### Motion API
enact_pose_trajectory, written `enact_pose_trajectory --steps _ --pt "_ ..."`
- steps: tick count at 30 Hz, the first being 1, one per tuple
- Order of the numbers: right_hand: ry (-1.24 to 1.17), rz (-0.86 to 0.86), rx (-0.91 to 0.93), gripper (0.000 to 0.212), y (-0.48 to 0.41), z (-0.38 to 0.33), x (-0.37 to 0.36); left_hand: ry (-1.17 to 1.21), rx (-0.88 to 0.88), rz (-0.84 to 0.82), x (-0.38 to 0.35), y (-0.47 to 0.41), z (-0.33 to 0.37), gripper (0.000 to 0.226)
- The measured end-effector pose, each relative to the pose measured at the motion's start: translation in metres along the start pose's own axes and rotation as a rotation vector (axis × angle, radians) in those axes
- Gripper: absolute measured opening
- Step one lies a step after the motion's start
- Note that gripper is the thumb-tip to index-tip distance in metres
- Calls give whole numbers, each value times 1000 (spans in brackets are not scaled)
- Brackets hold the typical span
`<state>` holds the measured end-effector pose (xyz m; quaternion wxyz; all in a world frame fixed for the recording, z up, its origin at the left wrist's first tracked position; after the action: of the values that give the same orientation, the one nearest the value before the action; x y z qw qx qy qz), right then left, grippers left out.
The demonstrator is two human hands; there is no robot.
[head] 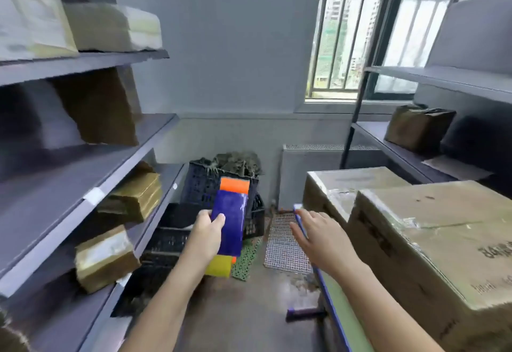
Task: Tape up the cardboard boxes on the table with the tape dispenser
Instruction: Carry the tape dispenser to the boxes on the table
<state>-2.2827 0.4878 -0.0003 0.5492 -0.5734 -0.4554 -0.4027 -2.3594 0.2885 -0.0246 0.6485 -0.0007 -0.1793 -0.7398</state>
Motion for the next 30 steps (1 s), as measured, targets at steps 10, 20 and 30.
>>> enact_pose_trajectory --steps 10,20,30 --pt "-30 109 -538 44 -95 185 -48 -143 -148 -547 -225 -210 91 21" --pt "-520 477 -907 47 -145 274 -49 -176 -258 -1001 -388 -245 171 15" --pt "-746 951 -1041 18 -123 322 -38 -216 -286 -1264 -466 -223 171 11"
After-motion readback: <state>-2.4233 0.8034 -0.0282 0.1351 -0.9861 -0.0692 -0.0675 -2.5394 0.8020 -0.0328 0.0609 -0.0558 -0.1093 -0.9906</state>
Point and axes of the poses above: each hand's wrist, its own y-axis away from the middle knuckle, its own x-axis out of the back of the hand, z = x × y, the point moved 10 cm from there along -y, towards the middle knuckle, and after that the axes turned 10 degrees about x, right-handed, at the moved point
